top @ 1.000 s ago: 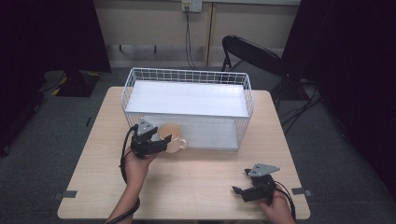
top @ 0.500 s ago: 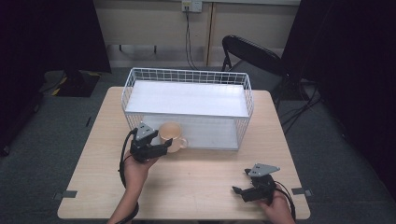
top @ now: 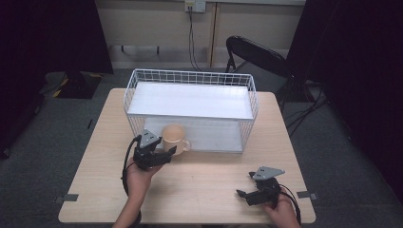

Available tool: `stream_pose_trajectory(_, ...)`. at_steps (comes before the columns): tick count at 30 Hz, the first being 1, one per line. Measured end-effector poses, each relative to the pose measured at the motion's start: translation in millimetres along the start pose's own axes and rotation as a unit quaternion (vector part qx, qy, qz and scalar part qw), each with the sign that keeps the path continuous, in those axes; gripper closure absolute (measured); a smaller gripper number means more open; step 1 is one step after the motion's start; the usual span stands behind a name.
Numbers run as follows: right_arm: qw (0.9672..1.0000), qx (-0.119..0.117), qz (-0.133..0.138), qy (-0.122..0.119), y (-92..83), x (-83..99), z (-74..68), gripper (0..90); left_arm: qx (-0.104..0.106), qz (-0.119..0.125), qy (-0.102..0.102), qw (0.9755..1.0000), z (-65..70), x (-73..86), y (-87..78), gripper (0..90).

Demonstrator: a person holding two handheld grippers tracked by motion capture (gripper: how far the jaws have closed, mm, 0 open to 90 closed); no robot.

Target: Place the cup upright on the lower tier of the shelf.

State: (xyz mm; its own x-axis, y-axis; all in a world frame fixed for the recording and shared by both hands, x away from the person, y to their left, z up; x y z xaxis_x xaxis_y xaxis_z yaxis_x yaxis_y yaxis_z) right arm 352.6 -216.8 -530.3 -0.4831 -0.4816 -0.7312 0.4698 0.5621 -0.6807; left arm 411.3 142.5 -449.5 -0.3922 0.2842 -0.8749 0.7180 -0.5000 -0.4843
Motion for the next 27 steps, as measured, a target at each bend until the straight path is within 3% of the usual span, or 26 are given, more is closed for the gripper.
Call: stream_pose_trajectory(27, 1.0, 0.0, 0.0, 0.0, 0.0, 0.0, 0.0, 12.6, -0.026, -0.015, -0.014, 0.9995, -3.6, 11.5, 15.4, 34.2)
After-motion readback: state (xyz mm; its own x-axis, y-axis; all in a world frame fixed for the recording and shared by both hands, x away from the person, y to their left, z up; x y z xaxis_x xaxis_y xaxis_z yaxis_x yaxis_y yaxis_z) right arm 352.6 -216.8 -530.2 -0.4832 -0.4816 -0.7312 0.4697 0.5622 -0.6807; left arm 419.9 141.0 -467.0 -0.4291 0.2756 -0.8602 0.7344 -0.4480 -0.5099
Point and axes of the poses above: each handheld gripper's, and its own axes: y roughly forward along the jaws, x roughly out of its underside, z roughly to its right, the point moved 4 cm from there along y, roughly forward along the jaws, and after that the axes turned 4 degrees about y, right-handed, at the moved point
